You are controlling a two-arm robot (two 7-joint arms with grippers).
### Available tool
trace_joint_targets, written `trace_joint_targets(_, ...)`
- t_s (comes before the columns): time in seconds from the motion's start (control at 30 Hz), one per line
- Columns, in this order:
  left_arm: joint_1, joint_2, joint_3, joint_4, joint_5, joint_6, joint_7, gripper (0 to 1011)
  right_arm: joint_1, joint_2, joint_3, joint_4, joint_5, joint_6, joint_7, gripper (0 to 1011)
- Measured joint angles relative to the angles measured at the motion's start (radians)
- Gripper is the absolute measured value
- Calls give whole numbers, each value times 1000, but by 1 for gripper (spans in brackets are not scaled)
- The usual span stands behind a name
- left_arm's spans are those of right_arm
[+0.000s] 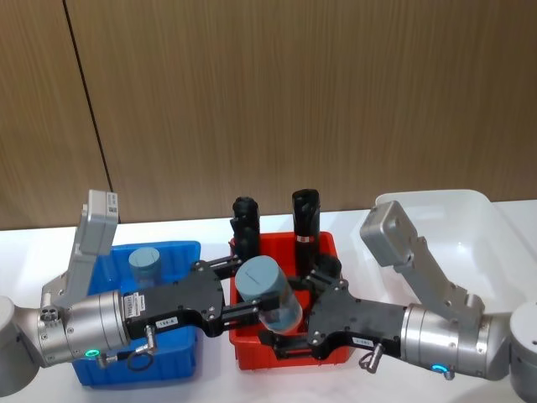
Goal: Pick the cotton swabs from the blue box and place them into the white box.
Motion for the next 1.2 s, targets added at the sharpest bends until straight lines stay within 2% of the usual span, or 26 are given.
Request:
trace_joint_targets(0.3, 0, 0, 0, 0, 0, 0, 0, 666, 16, -8, -6, 17, -7, -4, -9, 987)
trace_joint_targets(0.4, 0, 0, 0, 0, 0, 0, 0, 666, 20, -9, -8, 19, -7, -4, -11, 929)
trace_joint_targets(0.47, 0, 0, 0, 0, 0, 0, 1, 666, 22, -10, -9, 20, -7, -4, -13, 845)
trace_joint_targets(0.63, 0, 0, 0, 0, 0, 0, 1, 666, 24, -9, -12, 20, -6, -2, -13, 755)
trace_joint_targets(0.83, 0, 0, 0, 0, 0, 0, 1, 671, 25, -6, -14, 18, 0, 3, -16, 707)
trace_joint_targets(1.2, 0, 0, 1, 0, 0, 0, 0, 995, 26, 0, -19, 15, 7, 6, -27, 657)
